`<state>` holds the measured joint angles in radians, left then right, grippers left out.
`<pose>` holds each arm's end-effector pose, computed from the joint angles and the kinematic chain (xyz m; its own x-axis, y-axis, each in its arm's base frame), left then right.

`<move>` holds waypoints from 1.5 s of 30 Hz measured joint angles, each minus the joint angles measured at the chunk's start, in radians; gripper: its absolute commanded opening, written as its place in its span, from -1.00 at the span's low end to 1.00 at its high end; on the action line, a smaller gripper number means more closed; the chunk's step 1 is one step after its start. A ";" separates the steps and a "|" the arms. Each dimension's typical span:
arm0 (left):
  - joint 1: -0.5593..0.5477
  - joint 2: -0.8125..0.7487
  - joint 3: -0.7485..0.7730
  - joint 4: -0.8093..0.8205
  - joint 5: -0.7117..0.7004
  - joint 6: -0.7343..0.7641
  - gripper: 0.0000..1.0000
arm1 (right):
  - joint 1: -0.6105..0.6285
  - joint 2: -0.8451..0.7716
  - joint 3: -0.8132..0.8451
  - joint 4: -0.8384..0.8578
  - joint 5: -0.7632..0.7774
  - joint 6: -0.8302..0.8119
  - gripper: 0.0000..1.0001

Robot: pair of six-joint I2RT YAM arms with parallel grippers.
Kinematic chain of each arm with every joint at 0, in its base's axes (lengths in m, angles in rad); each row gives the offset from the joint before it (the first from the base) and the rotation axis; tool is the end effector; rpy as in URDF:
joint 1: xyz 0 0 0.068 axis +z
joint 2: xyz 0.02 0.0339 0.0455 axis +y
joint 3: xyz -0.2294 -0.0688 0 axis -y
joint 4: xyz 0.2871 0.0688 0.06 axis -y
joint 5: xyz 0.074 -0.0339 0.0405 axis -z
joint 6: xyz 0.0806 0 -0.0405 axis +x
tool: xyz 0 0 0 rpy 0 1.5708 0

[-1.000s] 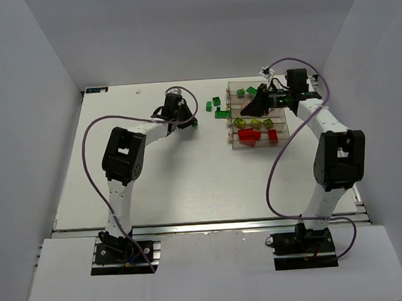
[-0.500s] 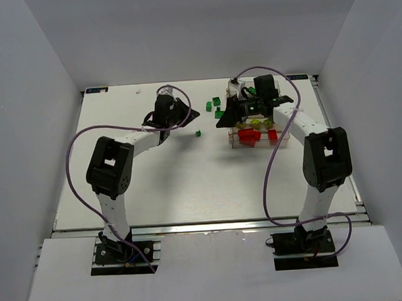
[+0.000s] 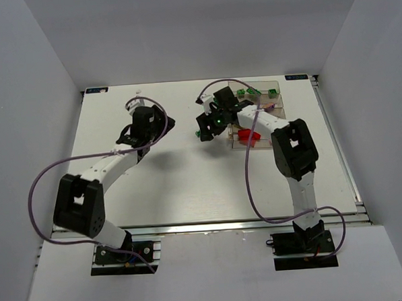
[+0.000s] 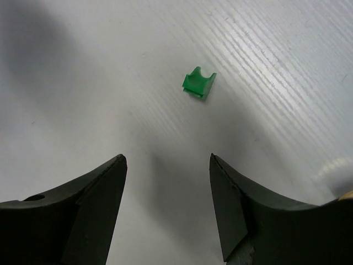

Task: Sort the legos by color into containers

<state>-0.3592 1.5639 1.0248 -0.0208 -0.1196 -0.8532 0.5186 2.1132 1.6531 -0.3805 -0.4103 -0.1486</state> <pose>0.4023 -0.1408 0.1652 -0.5186 -0.6043 -0.6049 -0.2073 0.7752 -0.5967 0.4365 0.2861 0.1261 -0.5384 -0.4636 -0.7037 -0.7739 0.6026 0.1952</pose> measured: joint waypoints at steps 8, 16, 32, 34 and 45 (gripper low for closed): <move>0.000 -0.314 -0.205 -0.124 -0.080 -0.012 0.50 | 0.055 0.153 0.189 -0.024 0.180 0.003 0.31; -0.001 -0.567 -0.349 -0.219 -0.132 -0.071 0.51 | 0.064 0.240 0.301 -0.048 0.240 0.003 0.15; -0.001 -0.631 -0.441 -0.212 -0.116 -0.126 0.51 | 0.074 0.212 0.226 -0.023 0.191 -0.019 -0.92; -0.001 -0.631 -0.458 -0.200 -0.104 -0.130 0.51 | 0.065 0.182 0.201 -0.014 0.171 -0.018 -0.96; -0.001 -0.669 -0.528 -0.158 -0.075 -0.143 0.51 | -0.201 0.012 0.290 0.047 0.127 -0.029 -1.00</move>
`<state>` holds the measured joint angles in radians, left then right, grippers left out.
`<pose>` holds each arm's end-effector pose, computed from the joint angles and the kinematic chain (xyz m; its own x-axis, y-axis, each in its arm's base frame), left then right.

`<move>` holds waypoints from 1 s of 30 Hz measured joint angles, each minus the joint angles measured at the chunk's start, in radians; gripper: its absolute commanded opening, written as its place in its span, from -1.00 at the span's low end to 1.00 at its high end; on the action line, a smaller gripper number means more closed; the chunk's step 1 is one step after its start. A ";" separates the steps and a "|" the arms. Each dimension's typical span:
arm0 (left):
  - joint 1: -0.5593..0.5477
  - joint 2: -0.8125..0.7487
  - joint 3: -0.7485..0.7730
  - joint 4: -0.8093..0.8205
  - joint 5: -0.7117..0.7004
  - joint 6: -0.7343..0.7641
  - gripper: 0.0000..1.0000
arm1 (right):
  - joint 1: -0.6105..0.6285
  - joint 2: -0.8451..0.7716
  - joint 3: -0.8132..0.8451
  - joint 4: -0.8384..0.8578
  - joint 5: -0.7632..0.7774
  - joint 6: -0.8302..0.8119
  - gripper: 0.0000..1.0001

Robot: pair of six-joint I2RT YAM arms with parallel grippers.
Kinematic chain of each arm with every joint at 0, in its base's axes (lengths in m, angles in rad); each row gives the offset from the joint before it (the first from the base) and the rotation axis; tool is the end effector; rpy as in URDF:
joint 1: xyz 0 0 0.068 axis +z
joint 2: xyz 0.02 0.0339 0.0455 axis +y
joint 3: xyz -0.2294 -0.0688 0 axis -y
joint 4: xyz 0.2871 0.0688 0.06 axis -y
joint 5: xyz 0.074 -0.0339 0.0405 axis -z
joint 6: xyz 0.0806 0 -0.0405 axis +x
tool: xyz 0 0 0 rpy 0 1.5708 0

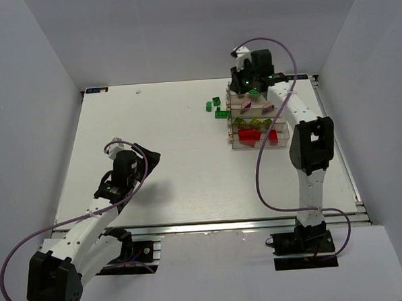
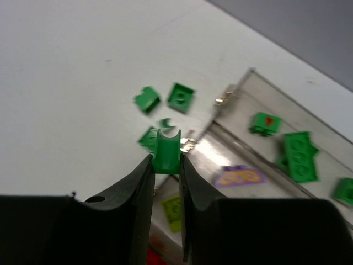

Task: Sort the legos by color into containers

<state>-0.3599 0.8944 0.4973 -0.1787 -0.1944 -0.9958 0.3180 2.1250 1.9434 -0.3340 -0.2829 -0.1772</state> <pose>0.2795 -0.0885 0.1533 -0.4399 -0.7142 -0.5444 -0.3222 0.6914 -0.6467 0.5303 0.1982 0.2411 -0.3674 -0.2991 -0.8806 -0.6052 0.7959 -0.0179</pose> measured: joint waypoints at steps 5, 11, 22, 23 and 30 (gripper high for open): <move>0.000 -0.002 -0.006 0.027 0.001 0.000 0.52 | -0.111 0.034 0.071 -0.019 0.032 -0.010 -0.88; 0.000 0.012 -0.014 0.045 0.012 0.000 0.52 | -0.172 0.152 0.169 -0.030 0.046 -0.027 -0.76; 0.000 0.026 -0.014 0.053 0.020 0.000 0.52 | -0.172 0.273 0.215 -0.022 0.044 -0.045 0.00; 0.000 0.026 -0.014 0.053 0.020 0.000 0.52 | -0.172 0.275 0.217 -0.020 0.045 -0.048 0.13; 0.000 0.026 -0.014 0.053 0.020 0.000 0.52 | -0.171 0.276 0.224 0.008 0.044 -0.067 0.31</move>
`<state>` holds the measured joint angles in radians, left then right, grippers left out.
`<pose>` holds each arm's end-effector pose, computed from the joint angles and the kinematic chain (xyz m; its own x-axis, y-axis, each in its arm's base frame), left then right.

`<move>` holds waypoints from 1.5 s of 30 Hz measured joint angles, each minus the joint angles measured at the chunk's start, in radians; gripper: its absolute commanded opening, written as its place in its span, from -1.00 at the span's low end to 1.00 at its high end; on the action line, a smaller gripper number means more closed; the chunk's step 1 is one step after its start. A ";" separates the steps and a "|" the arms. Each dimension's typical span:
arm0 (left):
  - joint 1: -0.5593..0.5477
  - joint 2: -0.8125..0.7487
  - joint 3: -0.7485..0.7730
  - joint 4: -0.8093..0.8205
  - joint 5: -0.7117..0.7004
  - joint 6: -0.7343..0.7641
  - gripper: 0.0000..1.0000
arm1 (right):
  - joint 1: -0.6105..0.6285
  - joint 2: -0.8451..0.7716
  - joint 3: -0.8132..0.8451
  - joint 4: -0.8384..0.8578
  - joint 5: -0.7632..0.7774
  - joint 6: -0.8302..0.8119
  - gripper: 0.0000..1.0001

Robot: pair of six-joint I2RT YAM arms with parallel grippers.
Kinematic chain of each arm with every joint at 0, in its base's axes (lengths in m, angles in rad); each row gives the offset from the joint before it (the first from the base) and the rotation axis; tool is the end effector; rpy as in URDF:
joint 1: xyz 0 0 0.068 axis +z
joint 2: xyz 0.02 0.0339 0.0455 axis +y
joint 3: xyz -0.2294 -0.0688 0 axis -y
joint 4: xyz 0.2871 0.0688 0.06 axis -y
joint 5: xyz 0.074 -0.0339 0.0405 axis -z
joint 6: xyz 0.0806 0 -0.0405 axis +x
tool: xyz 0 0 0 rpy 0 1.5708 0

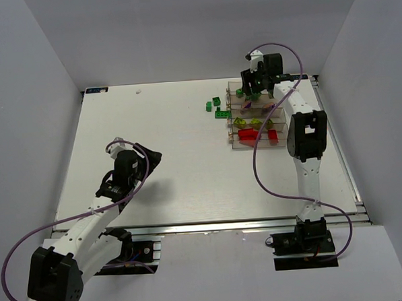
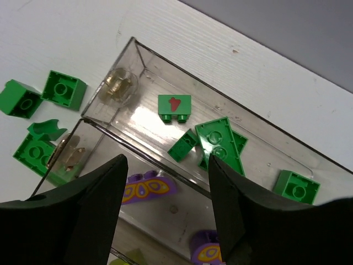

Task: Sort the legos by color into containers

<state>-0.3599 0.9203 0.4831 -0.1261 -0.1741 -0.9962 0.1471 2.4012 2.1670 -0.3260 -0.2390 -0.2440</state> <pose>0.2822 -0.0913 0.1469 -0.4477 -0.7148 -0.5372 -0.3055 0.6869 -0.6594 0.6022 0.1085 0.1791 -0.4277 -0.3007 -0.8524 -0.4577 0.8853 -0.0826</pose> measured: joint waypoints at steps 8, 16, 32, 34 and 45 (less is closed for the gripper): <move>0.000 0.000 0.000 0.001 0.000 0.000 0.37 | 0.005 -0.078 -0.124 -0.055 -0.351 -0.198 -0.22; 0.000 -0.002 0.000 0.007 0.002 0.002 0.35 | 0.154 -0.134 -0.150 -0.170 -0.416 -0.460 0.55; 0.000 -0.040 -0.003 -0.002 -0.002 0.004 0.41 | 0.259 -0.018 0.008 -0.267 -0.046 -0.602 0.46; 0.000 -0.040 -0.003 -0.003 -0.002 0.004 0.40 | 0.268 -0.005 0.008 -0.275 -0.021 -0.605 0.45; 0.000 -0.041 -0.003 -0.015 -0.007 0.004 0.41 | 0.309 0.076 0.058 -0.313 0.063 -0.628 0.35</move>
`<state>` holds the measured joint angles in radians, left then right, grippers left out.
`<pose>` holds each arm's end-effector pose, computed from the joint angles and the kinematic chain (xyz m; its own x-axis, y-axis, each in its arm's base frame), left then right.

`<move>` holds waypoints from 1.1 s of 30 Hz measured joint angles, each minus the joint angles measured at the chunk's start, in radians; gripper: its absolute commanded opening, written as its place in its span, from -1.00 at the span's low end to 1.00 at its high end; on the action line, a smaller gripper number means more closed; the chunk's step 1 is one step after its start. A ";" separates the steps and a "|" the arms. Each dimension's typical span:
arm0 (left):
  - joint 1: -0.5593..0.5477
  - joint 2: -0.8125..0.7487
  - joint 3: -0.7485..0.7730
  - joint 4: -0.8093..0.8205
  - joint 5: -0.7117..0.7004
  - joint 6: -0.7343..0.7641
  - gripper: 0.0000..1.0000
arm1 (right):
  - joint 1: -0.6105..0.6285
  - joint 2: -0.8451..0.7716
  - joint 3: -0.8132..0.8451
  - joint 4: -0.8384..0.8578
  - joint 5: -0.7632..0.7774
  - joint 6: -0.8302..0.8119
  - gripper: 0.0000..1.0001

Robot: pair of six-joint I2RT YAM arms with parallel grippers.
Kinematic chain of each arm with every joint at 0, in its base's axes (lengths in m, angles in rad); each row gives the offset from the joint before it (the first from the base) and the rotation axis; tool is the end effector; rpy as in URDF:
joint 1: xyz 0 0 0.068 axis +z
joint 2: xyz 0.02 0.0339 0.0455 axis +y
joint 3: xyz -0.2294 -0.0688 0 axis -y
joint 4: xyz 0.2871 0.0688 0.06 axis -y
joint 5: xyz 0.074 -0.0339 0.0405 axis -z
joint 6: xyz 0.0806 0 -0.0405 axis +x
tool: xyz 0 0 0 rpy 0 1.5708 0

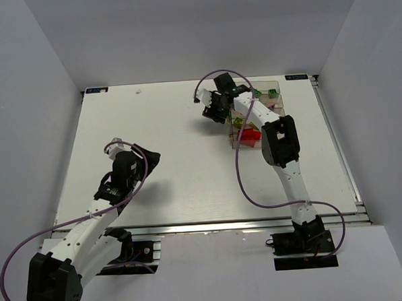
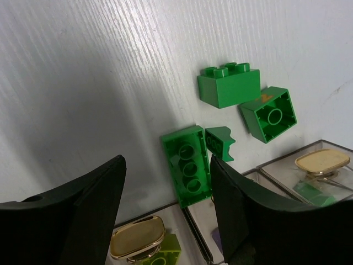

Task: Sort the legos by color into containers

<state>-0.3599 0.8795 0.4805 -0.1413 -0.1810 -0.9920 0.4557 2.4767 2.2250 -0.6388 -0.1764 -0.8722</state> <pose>0.2794 -0.0896 0.1551 -0.4324 -0.7171 -0.5466 -0.2926 0.6850 -0.6672 0.5236 0.2724 0.1224 -0.0413 -0.8598 -0.5090 -0.8769 0.2753 -0.3939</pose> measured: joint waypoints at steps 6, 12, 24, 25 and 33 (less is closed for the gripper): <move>0.000 0.000 0.000 -0.004 -0.003 0.000 0.41 | -0.002 0.026 0.012 -0.016 0.034 -0.008 0.29; 0.000 0.000 0.000 -0.008 -0.003 0.000 0.41 | -0.003 0.034 0.019 -0.043 0.030 -0.032 0.10; 0.000 0.000 0.000 -0.008 -0.003 0.000 0.41 | -0.003 -0.003 -0.031 -0.106 -0.081 -0.096 -0.13; 0.000 0.000 0.000 -0.008 -0.003 0.000 0.41 | -0.001 -0.016 -0.049 -0.121 -0.100 -0.102 -0.14; 0.000 0.000 0.000 -0.009 -0.003 0.000 0.41 | 0.049 -0.106 -0.148 -0.232 -0.252 -0.094 0.27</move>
<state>-0.3599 0.8791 0.4805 -0.1501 -0.1837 -0.9924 0.5045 2.3711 2.0769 -0.8711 -0.4286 -0.9661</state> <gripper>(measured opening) 0.703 0.537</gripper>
